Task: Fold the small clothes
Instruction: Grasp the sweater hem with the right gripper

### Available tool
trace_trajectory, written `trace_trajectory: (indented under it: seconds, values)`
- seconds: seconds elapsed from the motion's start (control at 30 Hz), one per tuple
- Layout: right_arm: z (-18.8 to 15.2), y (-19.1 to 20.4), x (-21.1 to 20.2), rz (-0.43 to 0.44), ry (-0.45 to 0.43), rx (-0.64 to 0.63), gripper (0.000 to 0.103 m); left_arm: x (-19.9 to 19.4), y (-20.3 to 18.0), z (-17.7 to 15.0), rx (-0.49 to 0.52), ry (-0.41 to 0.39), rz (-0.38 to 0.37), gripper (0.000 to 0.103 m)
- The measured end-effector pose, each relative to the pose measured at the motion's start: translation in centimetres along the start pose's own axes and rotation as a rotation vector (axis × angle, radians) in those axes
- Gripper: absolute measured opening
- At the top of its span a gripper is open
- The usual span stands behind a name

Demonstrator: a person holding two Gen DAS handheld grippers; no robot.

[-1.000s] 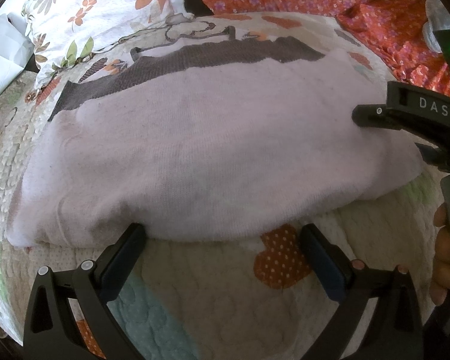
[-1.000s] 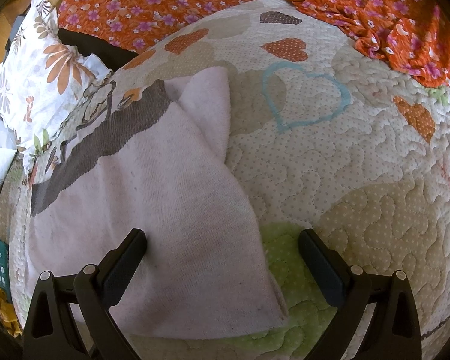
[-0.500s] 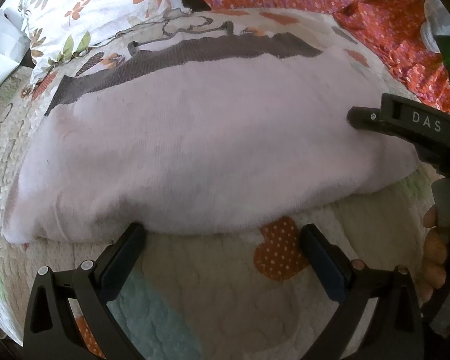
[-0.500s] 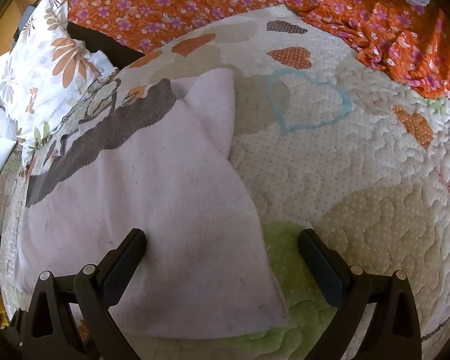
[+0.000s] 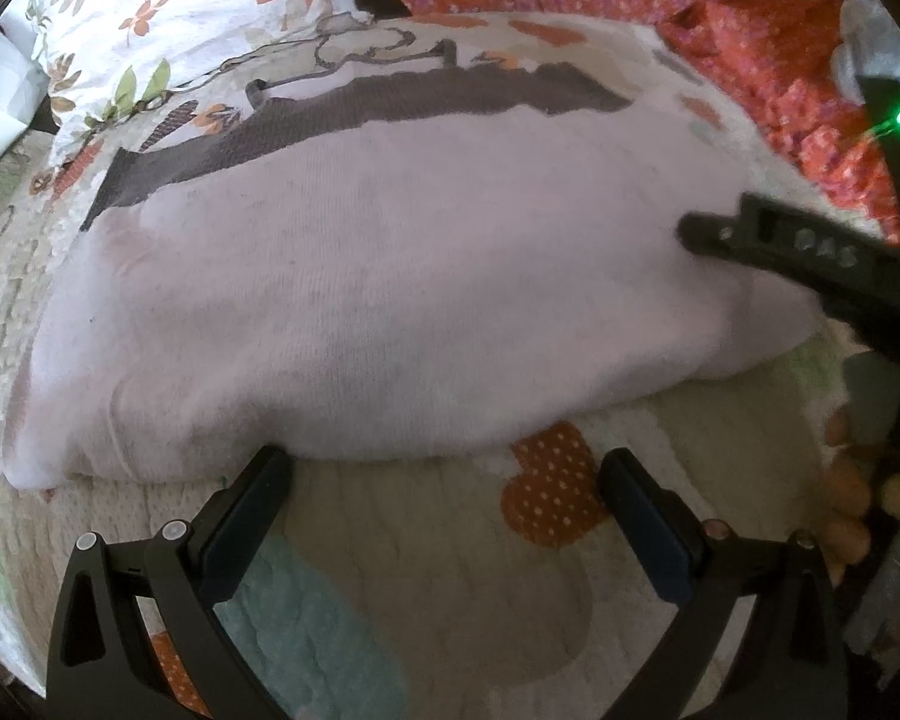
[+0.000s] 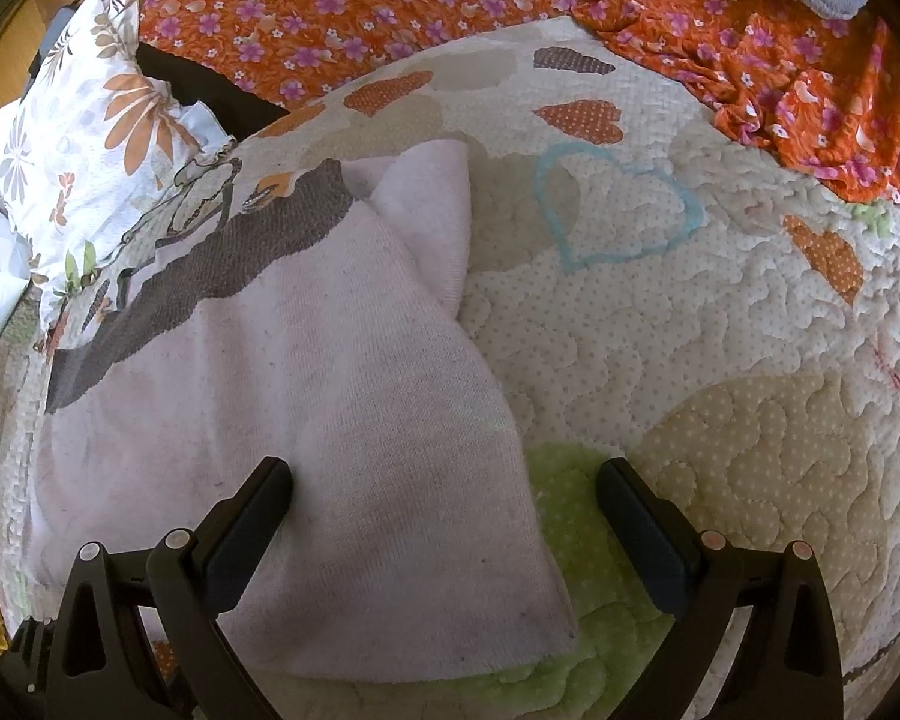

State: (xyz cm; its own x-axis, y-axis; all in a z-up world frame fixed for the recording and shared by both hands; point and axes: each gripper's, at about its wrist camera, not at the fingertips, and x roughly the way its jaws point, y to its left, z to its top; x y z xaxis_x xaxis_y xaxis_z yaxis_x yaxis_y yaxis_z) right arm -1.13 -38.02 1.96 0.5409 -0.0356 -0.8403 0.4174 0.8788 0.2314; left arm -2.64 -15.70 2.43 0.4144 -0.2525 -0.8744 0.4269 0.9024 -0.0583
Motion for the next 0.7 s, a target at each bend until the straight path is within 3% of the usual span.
trace_trajectory:
  seconds: [0.1,0.27,0.43,0.63,0.7]
  values:
    - [0.0,0.0,0.0,0.001,-0.004,-0.008,0.103,-1.6,1.4,0.1,-0.015,-0.064,-0.008,0.103]
    - [0.1,0.2,-0.8,-0.008,0.005,-0.006,0.103,-4.8,7.1,1.1,-0.118,-0.181,0.085,0.103]
    - [-1.0,2.1,-3.9,-0.016,-0.086,-0.048,0.103,-5.4,15.3,1.6,-0.344,-0.157,0.165,0.103]
    - [0.6,2.2,-3.6,-0.014,-0.026,0.017,0.101,-5.6,21.4,1.1,-0.505,-0.113,0.127,0.103]
    - [1.4,4.4,-4.4,0.008,-0.037,-0.046,0.100,-6.4,22.9,0.8,-0.543,-0.128,0.128,0.103]
